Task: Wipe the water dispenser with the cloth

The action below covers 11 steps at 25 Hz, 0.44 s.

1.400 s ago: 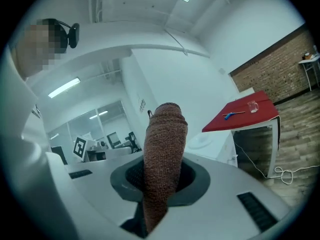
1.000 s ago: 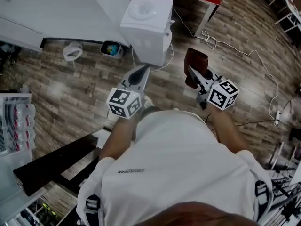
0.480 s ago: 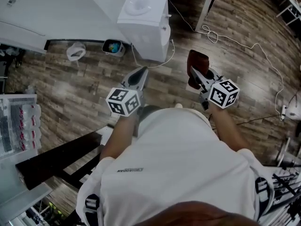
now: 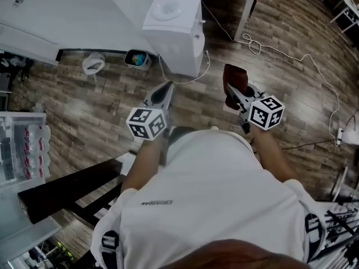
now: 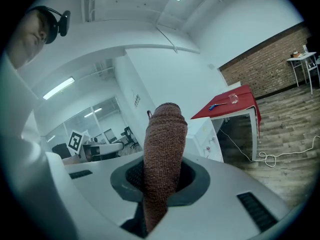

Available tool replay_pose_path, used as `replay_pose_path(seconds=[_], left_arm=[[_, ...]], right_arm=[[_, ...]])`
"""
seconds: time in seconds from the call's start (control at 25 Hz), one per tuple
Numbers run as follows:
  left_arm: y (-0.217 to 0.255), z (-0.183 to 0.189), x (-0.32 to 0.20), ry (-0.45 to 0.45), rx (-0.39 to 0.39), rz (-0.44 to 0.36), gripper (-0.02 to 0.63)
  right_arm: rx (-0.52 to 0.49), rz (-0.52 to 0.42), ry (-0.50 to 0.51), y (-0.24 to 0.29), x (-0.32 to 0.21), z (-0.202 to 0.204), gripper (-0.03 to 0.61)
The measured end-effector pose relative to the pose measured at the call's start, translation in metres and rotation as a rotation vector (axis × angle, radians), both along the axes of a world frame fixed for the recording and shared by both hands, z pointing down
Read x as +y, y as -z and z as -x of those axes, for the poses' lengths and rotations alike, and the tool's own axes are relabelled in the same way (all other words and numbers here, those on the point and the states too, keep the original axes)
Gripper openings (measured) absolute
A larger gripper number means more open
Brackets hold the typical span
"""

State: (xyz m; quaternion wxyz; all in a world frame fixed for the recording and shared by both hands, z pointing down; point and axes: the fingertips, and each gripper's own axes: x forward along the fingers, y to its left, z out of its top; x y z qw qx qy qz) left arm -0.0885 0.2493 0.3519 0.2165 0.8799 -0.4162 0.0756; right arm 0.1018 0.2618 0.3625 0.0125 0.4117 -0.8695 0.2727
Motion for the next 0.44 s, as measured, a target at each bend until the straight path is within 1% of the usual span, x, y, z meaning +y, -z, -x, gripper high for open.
replay_pose_path(seconds=[0.12,0.44], left_arm=[[-0.001,0.003,0.003,0.002,-0.020,0.000,-0.008],[-0.003,0.000,0.019,-0.013,-0.037,0.000,-0.008]], right_arm=[[0.004,0.000,0.012,-0.001,0.003,0.005,0.063],[0.014,0.000,0.034,-0.004,0.010,0.013,0.063]])
